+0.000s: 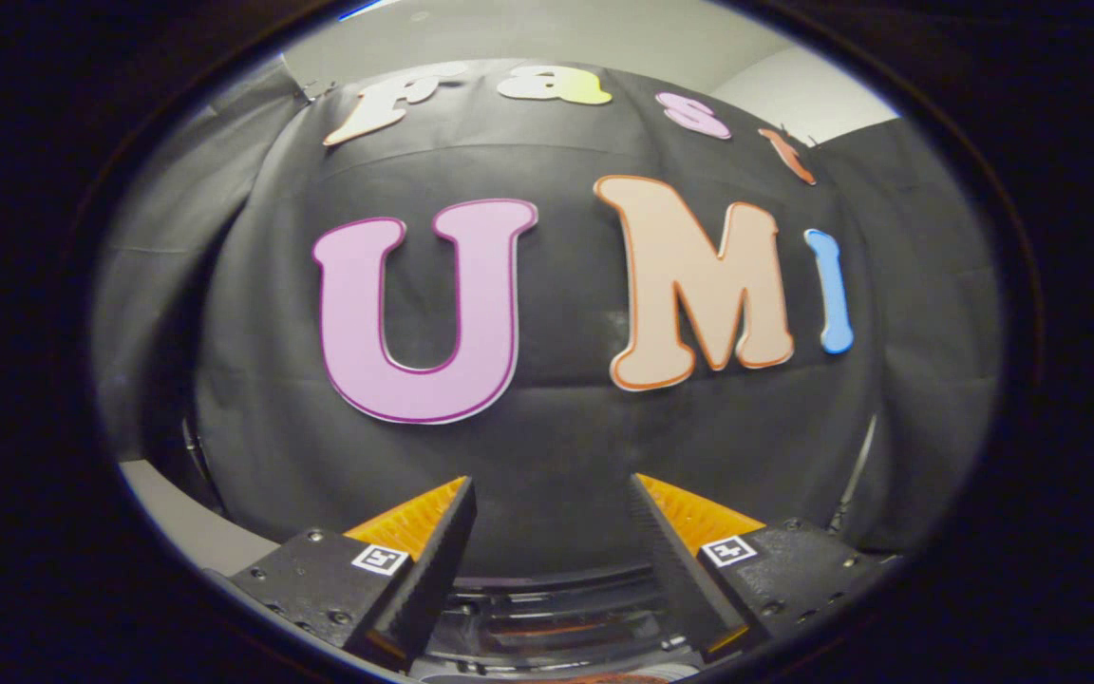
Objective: Put the clothes into the washing machine and then close the washing machine lid.
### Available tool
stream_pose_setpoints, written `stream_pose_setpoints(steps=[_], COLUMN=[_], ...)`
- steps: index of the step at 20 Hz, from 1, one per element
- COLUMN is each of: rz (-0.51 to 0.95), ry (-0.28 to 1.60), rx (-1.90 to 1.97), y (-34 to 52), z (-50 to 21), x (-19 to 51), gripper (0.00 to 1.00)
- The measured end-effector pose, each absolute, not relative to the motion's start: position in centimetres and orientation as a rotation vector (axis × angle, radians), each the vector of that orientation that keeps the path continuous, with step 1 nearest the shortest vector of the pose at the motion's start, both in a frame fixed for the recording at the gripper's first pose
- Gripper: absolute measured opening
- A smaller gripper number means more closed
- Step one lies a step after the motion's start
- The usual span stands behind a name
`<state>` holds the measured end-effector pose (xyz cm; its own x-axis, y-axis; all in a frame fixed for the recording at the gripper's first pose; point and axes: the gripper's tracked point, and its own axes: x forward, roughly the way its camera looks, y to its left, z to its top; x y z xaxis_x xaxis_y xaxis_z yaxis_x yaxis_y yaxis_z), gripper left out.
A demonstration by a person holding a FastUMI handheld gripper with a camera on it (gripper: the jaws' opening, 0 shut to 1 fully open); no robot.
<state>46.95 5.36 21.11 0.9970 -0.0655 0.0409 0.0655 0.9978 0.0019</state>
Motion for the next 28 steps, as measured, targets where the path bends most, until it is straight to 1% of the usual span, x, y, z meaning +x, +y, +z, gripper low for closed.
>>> stream_pose_setpoints(steps=[2, 4, 5, 6, 7, 10, 15, 18, 28], rz=[-0.083, -0.076, -0.085, -0.072, -0.068, -0.057, -0.059, -0.061, -0.051], ry=[0.041, 0.068, 0.016, 0.017, -0.007, -0.051, -0.015, -0.027, -0.042], rx=[0.018, 0.016, -0.050, -0.086, -0.031, -0.032, -0.040, -0.040, -0.043], y=[4.6, 4.6, 4.6, 4.5, 4.4, 4.5, 4.3, 4.1, 3.9], z=[17.6, 15.5, 16.1, 15.9, 16.0, 16.3, 16.4, 16.4, 16.0], x=[48.2, 48.7, 49.3, 49.0, 49.4, 49.0, 48.0, 45.2, 41.6], gripper=[0.97, 0.97, 0.97, 0.97, 0.97, 0.97, 0.98, 0.98, 0.98])
